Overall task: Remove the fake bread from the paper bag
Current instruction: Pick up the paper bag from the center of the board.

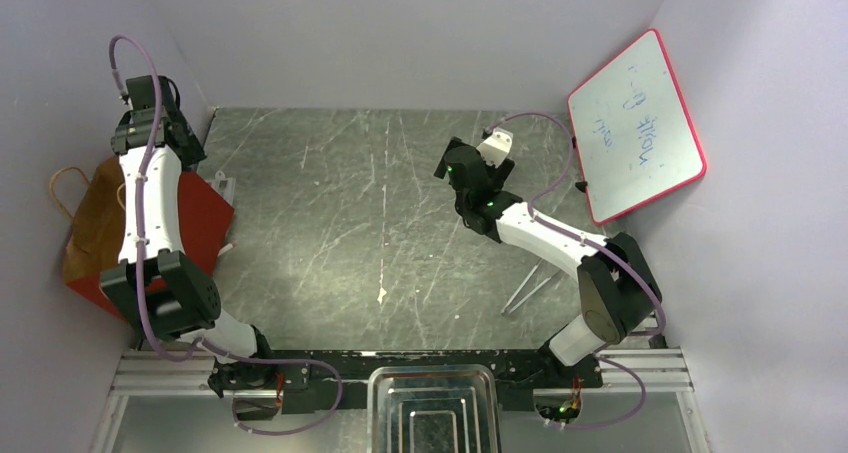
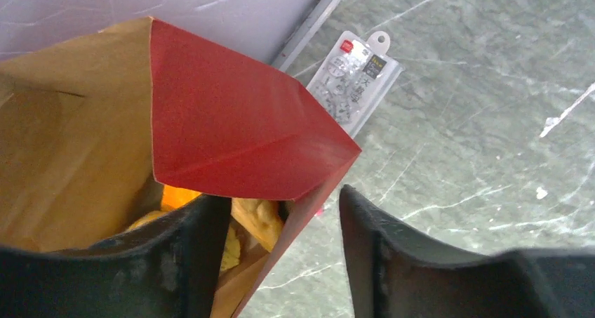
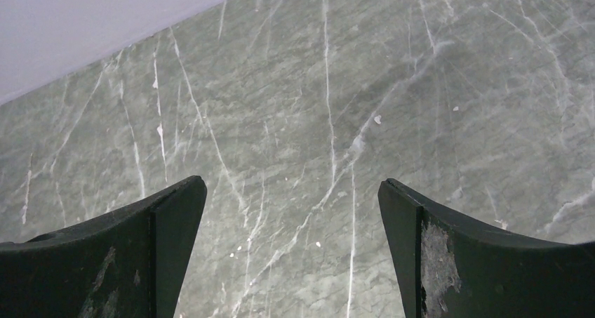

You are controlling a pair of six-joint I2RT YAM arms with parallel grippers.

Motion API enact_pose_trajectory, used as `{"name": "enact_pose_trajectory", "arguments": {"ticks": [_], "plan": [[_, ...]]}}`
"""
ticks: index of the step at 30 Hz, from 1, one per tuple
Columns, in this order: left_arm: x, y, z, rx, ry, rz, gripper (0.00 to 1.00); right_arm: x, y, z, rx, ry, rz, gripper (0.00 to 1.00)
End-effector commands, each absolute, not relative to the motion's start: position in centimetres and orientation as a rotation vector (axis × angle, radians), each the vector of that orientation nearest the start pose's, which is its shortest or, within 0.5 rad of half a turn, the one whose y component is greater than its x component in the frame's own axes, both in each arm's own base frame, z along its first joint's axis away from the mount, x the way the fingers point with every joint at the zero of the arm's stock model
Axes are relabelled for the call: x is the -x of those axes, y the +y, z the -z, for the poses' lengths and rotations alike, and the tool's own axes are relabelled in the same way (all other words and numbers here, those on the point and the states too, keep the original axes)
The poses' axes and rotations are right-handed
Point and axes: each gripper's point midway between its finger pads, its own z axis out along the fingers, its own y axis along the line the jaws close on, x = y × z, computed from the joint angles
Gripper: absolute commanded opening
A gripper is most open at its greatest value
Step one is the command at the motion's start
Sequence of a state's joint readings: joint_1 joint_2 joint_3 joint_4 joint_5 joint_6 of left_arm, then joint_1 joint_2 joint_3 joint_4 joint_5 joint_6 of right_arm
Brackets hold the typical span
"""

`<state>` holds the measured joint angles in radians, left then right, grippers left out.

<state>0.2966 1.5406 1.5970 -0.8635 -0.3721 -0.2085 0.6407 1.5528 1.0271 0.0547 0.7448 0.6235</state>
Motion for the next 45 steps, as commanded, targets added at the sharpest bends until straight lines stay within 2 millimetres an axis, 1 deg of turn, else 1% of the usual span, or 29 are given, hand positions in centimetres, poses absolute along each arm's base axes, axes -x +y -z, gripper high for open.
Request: {"name": "enact_pose_trajectory", "arguments": {"ticks": [1,3,5,6,7,9,12,16,20,23,25,28,31,33,35,37,39,42,43,45], "plan": [[-35.6,17.3,-24.2,0.788,2.218,-0.474,0.53,-41.1,17.6,-18.5,-0.446,1.843,-0.081,1.00],[-35.2,17.5,-23.8,0.795,2.222,-0.489,0.35,-41.1,17.7,-18.4,-0.446,1.848,-0.080,1.00],[-35.0,17.5,-23.8,0.802,2.220,-0.497,0.20,-41.2,17.7,-18.3,-0.448,1.852,-0.079,1.00],[-34.8,17.6,-23.7,0.808,2.219,-0.502,0.10,-41.2,17.8,-18.4,-0.449,1.852,-0.079,1.00],[-34.6,17.6,-23.8,0.813,2.217,-0.509,0.07,-41.2,17.8,-18.5,-0.451,1.852,-0.081,1.00],[-34.3,17.8,-24.1,0.824,2.208,-0.529,0.07,-41.2,17.8,-18.6,-0.456,1.852,-0.085,1.00],[-33.7,18.2,-25.2,0.852,2.181,-0.569,0.07,-41.2,17.9,-19.0,-0.462,1.848,-0.095,1.00],[-32.6,19.0,-27.9,0.912,2.098,-0.635,0.07,-41.0,18.3,-19.4,-0.461,1.849,-0.120,0.99],[-31.2,19.3,-32.4,0.952,1.961,-0.707,0.07,-40.8,18.9,-19.6,-0.450,1.848,-0.132,0.99],[-30.0,18.6,-36.5,0.938,1.833,-0.770,0.07,-40.7,19.2,-19.7,-0.447,1.847,-0.135,0.99],[-28.9,18.3,-38.9,0.928,1.752,-0.759,0.07,-40.5,19.3,-19.9,-0.448,1.845,-0.140,0.99],[-27.5,17.4,-41.1,0.908,1.694,-0.735,0.07,-40.4,19.2,-20.2,-0.452,1.844,-0.138,0.99],[-27.3,16.2,-42.7,0.874,1.654,-0.686,0.07,-40.2,18.9,-20.7,-0.472,1.835,-0.122,0.99],[-28.3,14.7,-43.9,0.821,1.649,-0.617,0.07,-40.2,18.5,-21.1,-0.491,1.826,-0.104,0.99],[-29.9,13.1,-45.0,0.767,1.661,-0.572,0.07,-40.3,18.3,-21.6,-0.502,1.820,-0.085,0.99],[-32.0,10.5,-46.0,0.679,1.692,-0.519,0.07,-40.4,18.1,-22.1,-0.513,1.817,-0.070,0.99],[-34.0,8.1,-46.2,0.608,1.731,-0.487,0.07,-40.5,17.9,-22.3,-0.521,1.814,-0.056,0.99],[-37.0,4.8,-46.0,0.514,1.767,-0.457,0.07,-40.6,17.1,-22.3,-0.556,1.822,-0.013,0.99],[-38.2,3.8,-45.6,0.489,1.783,-0.445,0.07,-40.6,16.7,-21.9,-0.569,1.833,0.017,0.99],[-39.9,2.2,-45.4,0.447,1.788,-0.407,0.07,-40.6,15.9,-21.3,-0.587,1.856,0.073,0.99]]}}
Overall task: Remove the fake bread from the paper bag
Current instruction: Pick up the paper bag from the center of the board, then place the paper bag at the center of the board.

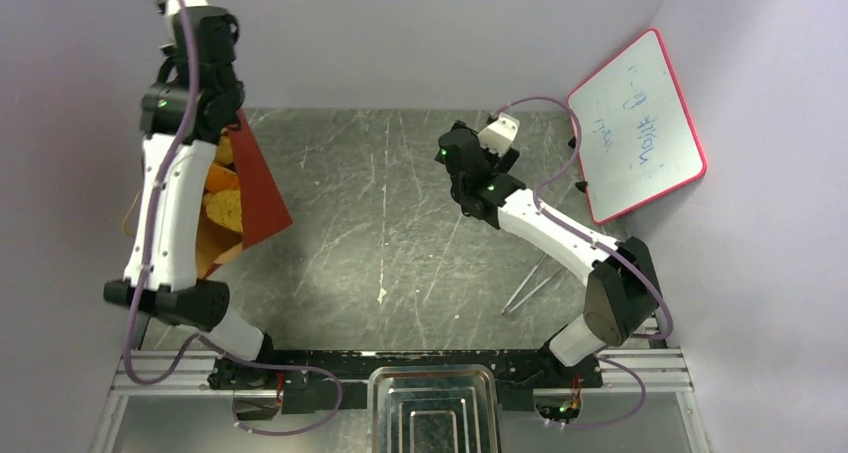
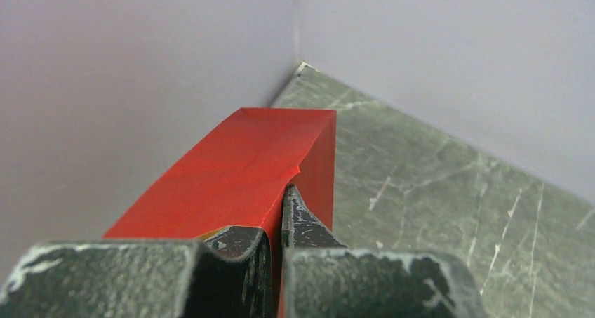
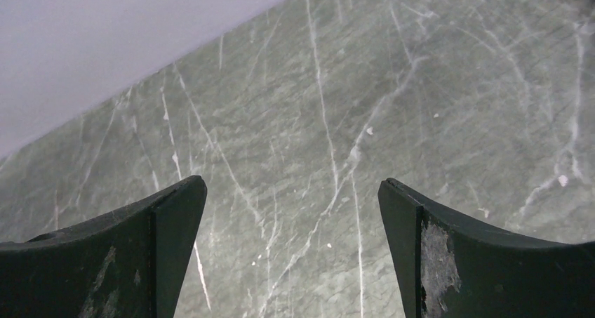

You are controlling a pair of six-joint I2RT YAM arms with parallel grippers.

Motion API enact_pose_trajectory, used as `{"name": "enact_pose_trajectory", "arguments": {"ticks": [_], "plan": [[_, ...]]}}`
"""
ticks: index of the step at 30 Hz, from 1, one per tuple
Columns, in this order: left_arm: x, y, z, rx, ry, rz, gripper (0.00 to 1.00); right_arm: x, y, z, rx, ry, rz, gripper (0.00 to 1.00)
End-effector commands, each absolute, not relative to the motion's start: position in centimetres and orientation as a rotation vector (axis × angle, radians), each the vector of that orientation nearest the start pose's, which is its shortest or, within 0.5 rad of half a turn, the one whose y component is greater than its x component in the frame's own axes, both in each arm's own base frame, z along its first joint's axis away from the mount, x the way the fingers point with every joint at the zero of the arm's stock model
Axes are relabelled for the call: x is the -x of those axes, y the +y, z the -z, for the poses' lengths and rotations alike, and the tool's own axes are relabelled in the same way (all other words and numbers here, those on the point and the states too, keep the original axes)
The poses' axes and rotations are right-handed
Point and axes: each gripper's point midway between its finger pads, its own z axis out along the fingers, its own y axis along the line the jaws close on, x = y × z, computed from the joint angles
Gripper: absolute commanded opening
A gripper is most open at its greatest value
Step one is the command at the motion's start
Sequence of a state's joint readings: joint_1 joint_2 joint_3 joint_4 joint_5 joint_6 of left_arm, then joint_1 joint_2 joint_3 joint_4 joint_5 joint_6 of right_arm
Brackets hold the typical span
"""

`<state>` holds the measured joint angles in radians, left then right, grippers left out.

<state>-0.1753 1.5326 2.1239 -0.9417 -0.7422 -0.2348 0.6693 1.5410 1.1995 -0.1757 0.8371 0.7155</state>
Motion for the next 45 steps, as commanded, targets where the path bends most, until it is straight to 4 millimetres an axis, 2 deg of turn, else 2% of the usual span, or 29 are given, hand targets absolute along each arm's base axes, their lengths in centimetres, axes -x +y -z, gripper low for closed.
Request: {"name": "enact_pose_trajectory", "arguments": {"ticks": [1,4,7,9,10,12,16,21,27,30,32,36,41,45], "plan": [[-41.0,1.4,-45.2,0.418,1.789,-0.386,0.07,-40.5,15.5,-20.9,-0.598,1.867,0.105,0.99],[-44.0,-1.3,-45.3,0.336,1.794,-0.326,0.07,-40.6,13.5,-19.3,-0.646,1.914,0.196,0.99],[-46.9,-4.7,-44.9,0.226,1.805,-0.242,0.07,-40.8,10.8,-17.4,-0.736,1.964,0.264,0.99],[-48.8,-7.1,-44.0,0.166,1.815,-0.159,0.07,-40.6,9.3,-16.5,-0.778,1.989,0.295,0.99],[-49.7,-8.2,-43.4,0.140,1.822,-0.122,0.07,-40.7,7.7,-16.1,-0.820,1.990,0.318,0.99],[-51.2,-10.4,-41.8,0.087,1.846,-0.072,0.07,-40.5,6.0,-15.4,-0.857,2.000,0.335,0.99],[-53.8,-13.7,-37.6,0.007,1.897,-0.028,0.07,-40.4,4.6,-14.6,-0.872,2.011,0.346,0.99],[-56.6,-15.9,-32.3,-0.063,1.954,-0.031,0.07,-40.1,4.2,-13.2,-0.875,2.077,0.413,0.99],[-59.1,-18.6,-27.9,-0.149,1.978,0.025,0.07,-38.9,2.9,-12.9,-0.883,2.090,0.474,1.00],[-59.9,-19.3,-25.5,-0.153,2.004,0.054,0.07,-38.7,1.0,-11.8,-0.941,2.112,0.491,1.00],[-60.0,-19.5,-24.6,-0.150,2.010,0.065,0.07,-38.7,0.4,-10.9,-0.973,2.134,0.484,1.00],[-60.2,-19.3,-23.8,-0.151,2.014,0.056,0.07,-38.8,0.2,-9.6,-0.986,2.151,0.523,1.00],[-60.3,-18.0,-23.2,-0.129,2.023,0.065,0.07,-39.0,0.1,-8.8,-0.990,2.161,0.562,1.00],[-60.0,-16.8,-23.2,-0.094,2.027,0.086,0.24,-39.2,0.0,-8.4,-0.982,2.166,0.570,1.00]]}}
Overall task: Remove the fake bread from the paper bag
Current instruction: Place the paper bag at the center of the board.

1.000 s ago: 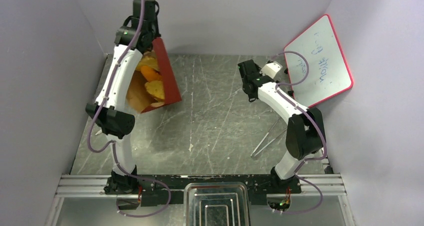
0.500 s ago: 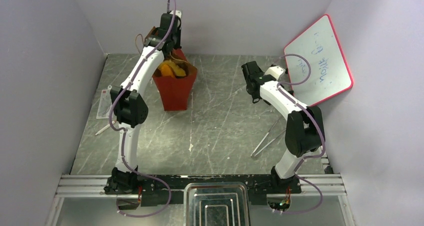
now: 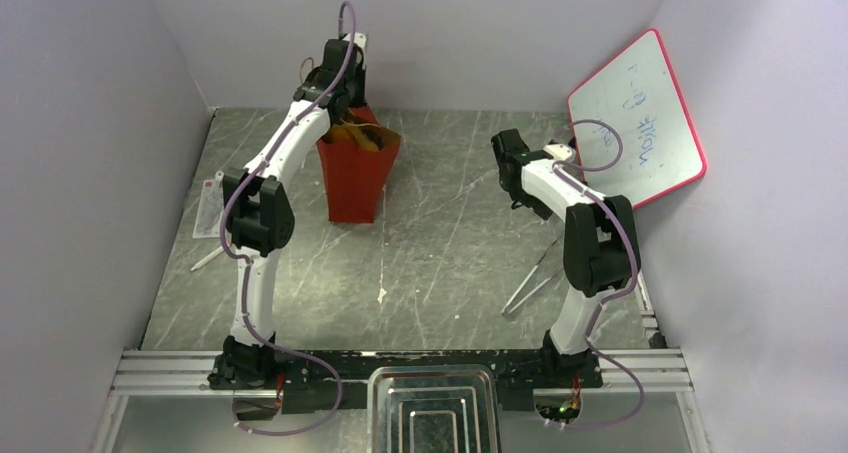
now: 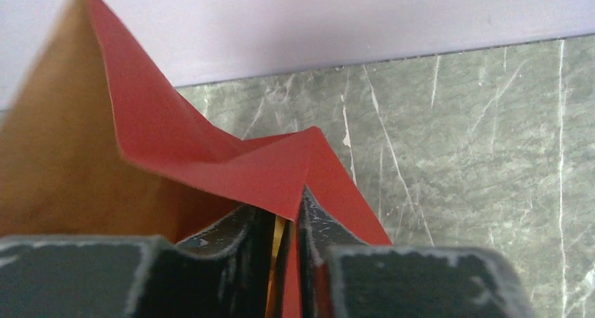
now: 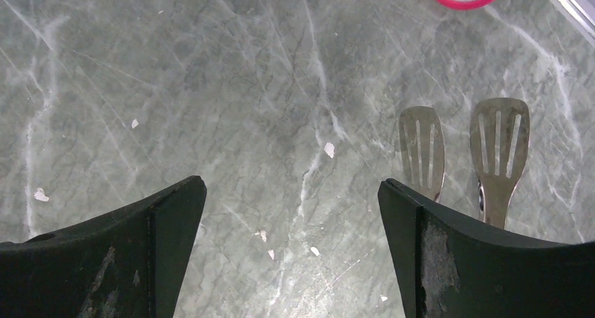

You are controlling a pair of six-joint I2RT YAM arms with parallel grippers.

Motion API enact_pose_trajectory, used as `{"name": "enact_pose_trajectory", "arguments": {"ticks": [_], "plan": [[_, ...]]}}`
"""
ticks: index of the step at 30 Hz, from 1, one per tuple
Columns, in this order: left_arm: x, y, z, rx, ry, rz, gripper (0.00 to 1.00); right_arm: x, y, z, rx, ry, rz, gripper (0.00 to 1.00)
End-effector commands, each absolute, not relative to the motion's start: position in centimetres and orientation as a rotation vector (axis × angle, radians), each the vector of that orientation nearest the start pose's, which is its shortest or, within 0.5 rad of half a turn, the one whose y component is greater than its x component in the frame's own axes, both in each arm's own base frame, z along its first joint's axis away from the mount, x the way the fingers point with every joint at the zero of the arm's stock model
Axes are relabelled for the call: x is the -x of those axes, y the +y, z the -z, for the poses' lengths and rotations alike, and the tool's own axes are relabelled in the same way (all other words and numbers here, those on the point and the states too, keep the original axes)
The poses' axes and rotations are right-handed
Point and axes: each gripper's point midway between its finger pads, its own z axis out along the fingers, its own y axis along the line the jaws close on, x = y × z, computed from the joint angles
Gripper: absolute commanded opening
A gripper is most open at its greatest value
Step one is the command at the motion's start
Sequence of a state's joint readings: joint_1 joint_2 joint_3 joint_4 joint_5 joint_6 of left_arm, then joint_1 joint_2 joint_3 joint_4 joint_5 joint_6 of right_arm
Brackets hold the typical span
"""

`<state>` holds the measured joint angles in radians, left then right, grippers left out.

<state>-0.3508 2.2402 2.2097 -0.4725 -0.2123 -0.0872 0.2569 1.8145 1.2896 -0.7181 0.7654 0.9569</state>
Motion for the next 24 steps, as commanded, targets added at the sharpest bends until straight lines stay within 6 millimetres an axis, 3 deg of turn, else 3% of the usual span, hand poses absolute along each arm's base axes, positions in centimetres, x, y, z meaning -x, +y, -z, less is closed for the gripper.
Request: {"name": "enact_pose_trajectory", "arguments": {"ticks": [1,11,24], "plan": [[-59.9,-16.4,-23.2,-0.086,2.025,0.087,0.26,-39.2,0.0,-8.3,-0.979,2.168,0.572,1.00],[-59.9,-15.0,-22.8,-0.052,2.034,0.080,0.44,-40.0,0.3,-7.5,-0.961,2.191,0.577,1.00],[-59.7,-14.7,-25.3,-0.030,1.983,0.081,0.55,-40.2,0.7,-6.4,-0.882,2.243,0.573,1.00]]}}
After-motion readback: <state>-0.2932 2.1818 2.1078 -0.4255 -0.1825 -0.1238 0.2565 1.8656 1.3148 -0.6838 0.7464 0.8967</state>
